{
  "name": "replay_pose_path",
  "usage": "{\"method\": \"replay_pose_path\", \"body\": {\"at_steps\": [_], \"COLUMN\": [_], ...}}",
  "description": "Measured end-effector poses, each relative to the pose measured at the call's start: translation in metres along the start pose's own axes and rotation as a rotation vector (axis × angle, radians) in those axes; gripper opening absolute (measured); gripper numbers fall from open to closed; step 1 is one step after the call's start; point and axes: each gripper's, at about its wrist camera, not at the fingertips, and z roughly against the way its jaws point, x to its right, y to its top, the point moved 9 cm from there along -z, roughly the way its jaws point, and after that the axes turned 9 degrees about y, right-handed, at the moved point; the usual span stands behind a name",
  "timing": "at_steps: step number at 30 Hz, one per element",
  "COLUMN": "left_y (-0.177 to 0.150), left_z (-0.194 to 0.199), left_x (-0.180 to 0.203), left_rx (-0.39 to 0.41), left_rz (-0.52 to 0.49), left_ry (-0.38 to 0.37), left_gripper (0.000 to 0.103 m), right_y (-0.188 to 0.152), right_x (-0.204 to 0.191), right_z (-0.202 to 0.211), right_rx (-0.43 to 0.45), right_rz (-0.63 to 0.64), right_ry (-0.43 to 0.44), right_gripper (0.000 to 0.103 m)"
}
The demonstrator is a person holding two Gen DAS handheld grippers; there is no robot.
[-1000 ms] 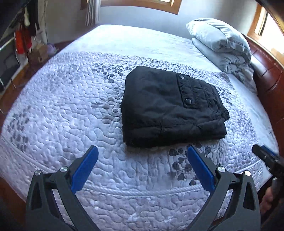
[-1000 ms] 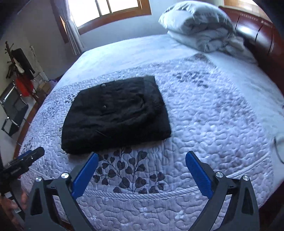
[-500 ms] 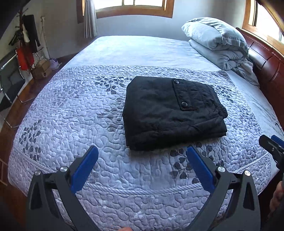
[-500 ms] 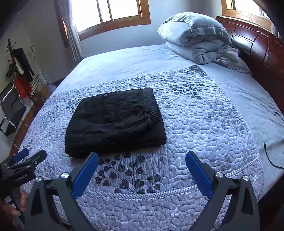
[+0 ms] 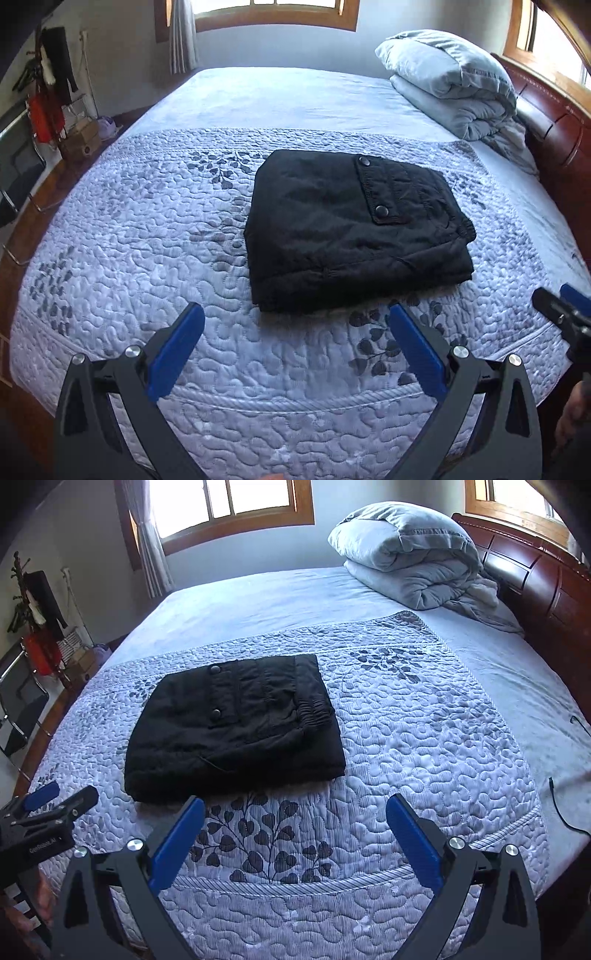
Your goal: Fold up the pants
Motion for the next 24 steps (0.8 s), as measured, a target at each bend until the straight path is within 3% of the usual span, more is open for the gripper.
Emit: {"method": "replay_pose_path", "body": {"at_steps": [3,24], "left_y": [0.001,-0.003], "left_z": [-0.001,-0.005], "left_x": [0.0,-0.01], "left_rx": [0.0,-0.001], "left_rz": [0.015,0.003], "left_ry": [-0.017,0.046], "left_gripper": [0.1,0.1], "right_y": [-0.002,-0.008], "right_x": [0.0,0.001], "right_z": [-0.004,-0.019], "right_rx": [-0.009,-0.039], "right_rz": [-0.002,0.01], "right_ry": [0.004,-0.026], "right_gripper": [0.099,0.099]}}
